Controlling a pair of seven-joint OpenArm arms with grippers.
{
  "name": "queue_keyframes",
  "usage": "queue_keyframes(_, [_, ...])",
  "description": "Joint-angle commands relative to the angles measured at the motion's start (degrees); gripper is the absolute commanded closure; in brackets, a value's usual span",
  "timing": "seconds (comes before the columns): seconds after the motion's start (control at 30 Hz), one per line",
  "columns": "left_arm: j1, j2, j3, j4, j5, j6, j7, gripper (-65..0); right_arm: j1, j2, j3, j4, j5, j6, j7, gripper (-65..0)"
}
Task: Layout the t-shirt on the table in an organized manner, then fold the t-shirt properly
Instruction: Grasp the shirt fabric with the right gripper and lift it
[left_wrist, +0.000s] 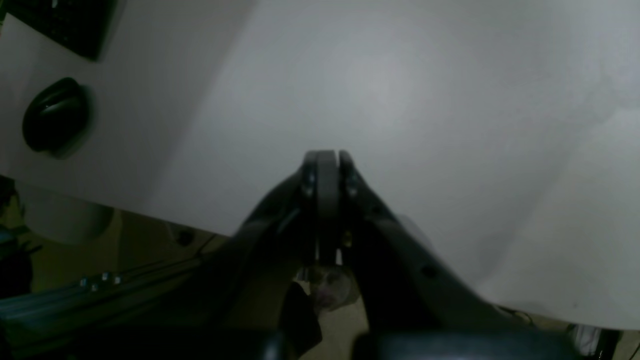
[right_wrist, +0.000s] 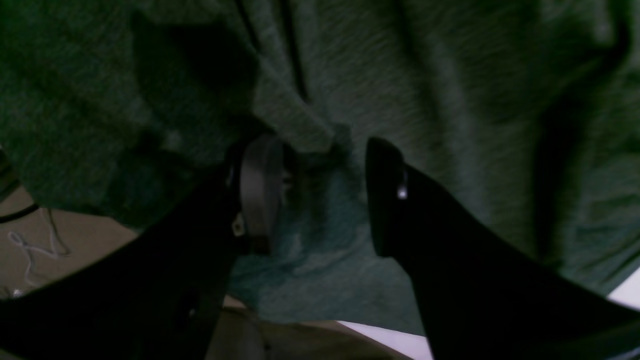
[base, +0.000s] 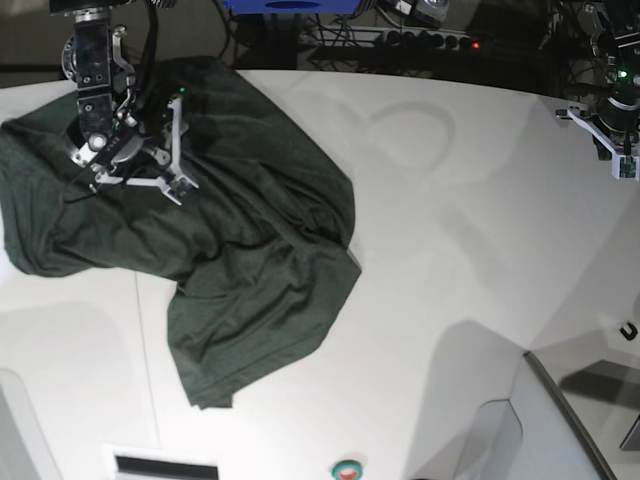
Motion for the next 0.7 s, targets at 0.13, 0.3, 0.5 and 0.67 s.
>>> queue_keyframes(0.13, [0.09, -0.97, -0.3, 0.94, 0.05, 0.56, -0.98, 0.0, 1.24, -0.72, 0.08, 0.59, 0.15, -0.34, 0.6, -25.7])
queue_keyframes(0.3, [0.09, -0.97, -0.39, 0.14, 0.05, 0.56, -0.98, 0.0, 1.32, -0.81, 0.08, 0.59, 0.15, -0.34, 0.6, -25.5])
queue_keyframes(0.5, [-0.18, -0.97, -0.39, -0.65, 0.05, 0.56, -0.98, 0.0, 2.2, -0.81, 0.08, -2.31, 0.15, -0.34, 0.6, -18.3])
queue_keyframes(0.67, [-0.18, -0.97, -0.56, -0.65, 0.05, 0.56, -0.98, 0.0, 2.03, -0.81, 0.08, -1.87, 0.15, -0.34, 0.6, -4.8])
